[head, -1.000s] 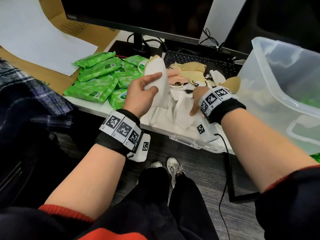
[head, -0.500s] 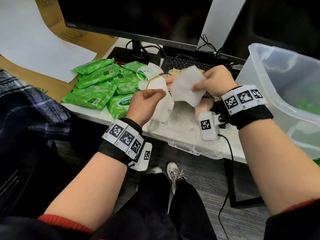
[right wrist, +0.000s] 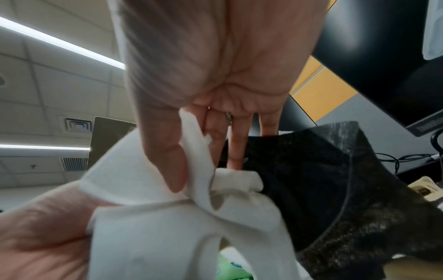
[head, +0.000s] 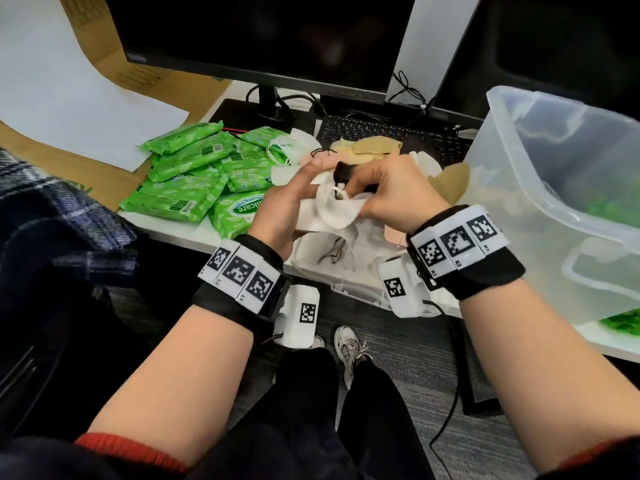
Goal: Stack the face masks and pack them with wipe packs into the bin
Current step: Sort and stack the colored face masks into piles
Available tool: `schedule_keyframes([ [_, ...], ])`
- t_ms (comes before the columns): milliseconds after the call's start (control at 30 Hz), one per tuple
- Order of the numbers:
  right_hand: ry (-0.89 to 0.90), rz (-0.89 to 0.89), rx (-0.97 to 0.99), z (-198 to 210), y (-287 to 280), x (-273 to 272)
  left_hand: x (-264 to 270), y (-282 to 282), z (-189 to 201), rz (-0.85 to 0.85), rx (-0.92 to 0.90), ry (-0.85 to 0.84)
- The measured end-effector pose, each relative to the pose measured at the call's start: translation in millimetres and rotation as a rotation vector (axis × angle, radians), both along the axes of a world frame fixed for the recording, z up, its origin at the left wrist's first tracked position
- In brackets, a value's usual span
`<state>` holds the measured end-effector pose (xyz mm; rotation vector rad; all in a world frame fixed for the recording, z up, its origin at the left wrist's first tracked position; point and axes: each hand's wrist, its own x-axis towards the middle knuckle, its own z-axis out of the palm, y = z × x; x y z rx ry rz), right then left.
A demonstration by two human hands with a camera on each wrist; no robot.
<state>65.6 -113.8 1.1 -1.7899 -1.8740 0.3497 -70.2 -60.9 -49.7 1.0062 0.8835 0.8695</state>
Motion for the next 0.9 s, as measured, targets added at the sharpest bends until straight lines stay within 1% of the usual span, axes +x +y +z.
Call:
schedule_keyframes([
  [100, -0.010, 0.042, -0.011, -5, -2, -1, 0, -3, 0, 0.014, 0.005, -0.072],
  [200, -0.013, 0.067, -0.043, -8, -2, 2, 0, -2, -5, 0.009, 0.042, -0.075],
  [233, 0.044, 0.078, -0.067, -8, -3, 2, 0, -2, -7, 0.011, 0.052, -0.066],
  [300, 0.271, 0.077, -0.095, -8, -2, 3, 0, -1, -8, 0.032, 0.058, -0.046],
  [333, 0.389, 0.052, -0.084, -10, 0, 5, 0, 0, -9, 0.045, 0.066, -0.029],
  [367, 0.468, 0.008, -0.062, -12, 3, 7, 0, 0, -9, 0.057, 0.082, -0.012],
  [400, 0.502, -0.040, -0.041, -14, 6, 10, 0, -1, -9, 0.064, 0.102, 0.011],
  [433, 0.487, -0.084, -0.035, -16, 8, 12, 0, -1, -8, 0.067, 0.124, 0.031],
  [467, 0.428, -0.113, -0.048, -18, 11, 15, 0, -1, -8, 0.066, 0.146, 0.047],
  [633, -0.047, -0.150, -0.245, -18, 16, 20, -2, -4, -5, 0.074, 0.228, 0.081],
  [733, -0.232, -0.257, -0.326, -18, 18, 20, -1, -4, -6, 0.083, 0.260, 0.109],
  [800, -0.304, -0.351, -0.337, -19, 19, 21, -1, -3, -8, 0.090, 0.267, 0.111],
  [867, -0.281, -0.435, -0.245, -17, 19, 25, -4, -1, -8, 0.107, 0.294, 0.093],
  [900, -0.232, -0.475, -0.163, -16, 19, 28, -6, 0, -8, 0.116, 0.323, 0.088],
])
